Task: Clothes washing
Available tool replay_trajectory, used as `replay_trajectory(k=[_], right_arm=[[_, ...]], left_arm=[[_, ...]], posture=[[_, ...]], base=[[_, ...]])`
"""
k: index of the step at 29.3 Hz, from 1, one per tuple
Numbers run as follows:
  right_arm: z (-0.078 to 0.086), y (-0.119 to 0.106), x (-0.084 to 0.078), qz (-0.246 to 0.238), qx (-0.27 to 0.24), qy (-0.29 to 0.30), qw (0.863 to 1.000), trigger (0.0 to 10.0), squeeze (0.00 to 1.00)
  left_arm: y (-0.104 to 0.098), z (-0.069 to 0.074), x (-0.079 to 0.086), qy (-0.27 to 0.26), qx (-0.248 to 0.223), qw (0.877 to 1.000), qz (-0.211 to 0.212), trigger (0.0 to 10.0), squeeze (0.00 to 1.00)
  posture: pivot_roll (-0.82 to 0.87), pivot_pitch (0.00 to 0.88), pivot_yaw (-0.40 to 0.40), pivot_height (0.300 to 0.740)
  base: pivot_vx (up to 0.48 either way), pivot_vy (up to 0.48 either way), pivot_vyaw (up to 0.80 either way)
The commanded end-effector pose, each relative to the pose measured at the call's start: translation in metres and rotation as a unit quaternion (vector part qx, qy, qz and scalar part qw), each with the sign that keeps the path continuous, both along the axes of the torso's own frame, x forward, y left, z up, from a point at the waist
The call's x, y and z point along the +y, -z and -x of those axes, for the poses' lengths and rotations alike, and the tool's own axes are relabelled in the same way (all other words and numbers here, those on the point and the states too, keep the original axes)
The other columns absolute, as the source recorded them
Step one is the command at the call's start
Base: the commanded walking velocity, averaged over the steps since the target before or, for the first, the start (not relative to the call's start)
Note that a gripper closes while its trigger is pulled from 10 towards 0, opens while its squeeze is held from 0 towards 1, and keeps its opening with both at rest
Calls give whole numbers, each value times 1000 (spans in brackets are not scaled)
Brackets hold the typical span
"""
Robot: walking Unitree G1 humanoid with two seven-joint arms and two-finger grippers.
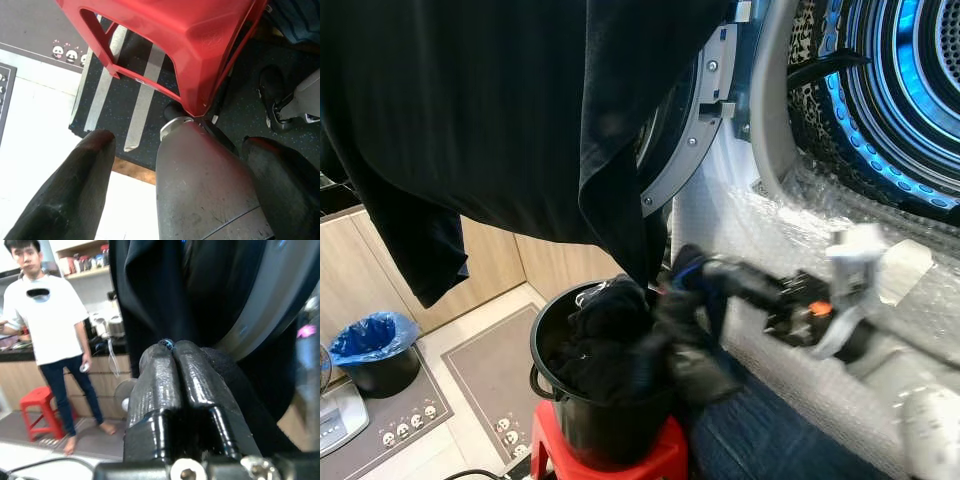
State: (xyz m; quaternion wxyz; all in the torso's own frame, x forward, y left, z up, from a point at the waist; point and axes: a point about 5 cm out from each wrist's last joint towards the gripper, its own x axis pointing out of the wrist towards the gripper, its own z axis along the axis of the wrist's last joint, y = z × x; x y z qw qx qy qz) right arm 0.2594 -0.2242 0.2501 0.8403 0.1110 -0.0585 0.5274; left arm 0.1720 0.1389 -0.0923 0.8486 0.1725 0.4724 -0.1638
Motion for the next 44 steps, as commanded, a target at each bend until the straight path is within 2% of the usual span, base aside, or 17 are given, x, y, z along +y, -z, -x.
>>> replay_trajectory(k=[1, 6, 13, 17, 24, 27, 29, 30, 31, 32, 33, 36, 37, 38, 39, 43, 44], right_arm=[[1, -18, -11, -10, -38, 9, 999, 10000, 0], [6, -50, -38, -35, -90, 22, 995, 10000, 0], [16, -76, -60, -12, -126, 35, 991, 10000, 0], [14, -94, -68, -17, -149, 65, 986, 10000, 0], [-12, -131, -71, -37, -166, 176, 970, 10000, 0], [-33, -145, -78, -33, -151, 277, 948, 10000, 0], [-43, -152, -83, -49, -127, 320, 938, 10000, 0], [-43, -152, -83, -49, -127, 320, 938, 10000, 0], [-51, -155, -88, -59, -102, 366, 923, 10000, 0], [-56, -155, -92, -67, -80, 387, 916, 10000, 0], [-64, -157, -99, -72, -57, 439, 894, 10000, 0], [-73, -153, -115, -78, -9, 522, 849, 10000, 0], [-75, -149, -127, -69, 4, 580, 812, 10000, 0], [-75, -149, -131, -66, 6, 598, 799, 10000, 0], [-75, -149, -135, -62, 3, 627, 776, 10000, 0], [-73, -151, -146, -56, 7, 703, 709, 10000, 0], [-69, -152, -154, -54, 12, 746, 664, 10000, 0]], left_arm=[[4, 9, 6, 8, 20, 1000, -14, 10000, 0], [4, 10, 7, 10, 20, 1000, -15, 10000, 0], [6, 13, 8, 5, 25, 1000, -16, 10000, 0], [7, 15, 9, 4, 27, 1000, -16, 10000, 0], [7, 16, 8, 7, 27, 999, -16, 10000, 0], [7, 15, 7, 6, 27, 1000, -14, 10000, 0], [7, 15, 7, 3, 27, 1000, -12, 10000, 0], [7, 15, 7, 3, 27, 1000, -12, 10000, 0], [6, 15, 7, 2, 27, 1000, -11, 10000, 0], [6, 14, 6, 1, 27, 1000, -11, 10000, 0], [6, 14, 6, 1, 26, 1000, -10, 10000, 0], [6, 13, 5, -1, 25, 1000, -9, 10000, 0], [6, 13, 5, -2, 25, 1000, -8, 10000, 0], [6, 13, 5, -3, 25, 1000, -8, 10000, 0], [6, 13, 5, -3, 24, 1000, -8, 10000, 0], [6, 13, 5, -4, 24, 1000, -7, 10000, 0], [6, 13, 5, -4, 24, 1000, -7, 10000, 0]], posture=[[-109, 0, 19, 740], [-105, 0, 19, 740], [-104, 0, 16, 740], [-106, 0, 16, 740], [-112, 0, 15, 740], [-108, 0, 9, 740], [-106, 0, 6, 740], [-106, 0, 6, 740], [-104, 0, 4, 740], [-103, 0, 3, 740], [-100, 0, 2, 740], [-96, 0, -1, 740], [-95, 0, -2, 740], [-94, 0, -2, 740], [-94, 0, -2, 740], [-92, 0, -4, 740], [-92, 0, -4, 740]], base=[[0, 0, 0], [0, 0, 0], [0, 0, 0], [0, 0, 0], [0, 0, 0], [0, 0, 0], [0, 0, 0], [0, 0, 0], [0, 0, 0], [0, 0, 0], [0, 0, 0], [0, 0, 0], [0, 0, 0], [0, 0, 0], [0, 0, 0], [0, 0, 0], [0, 0, 0]])
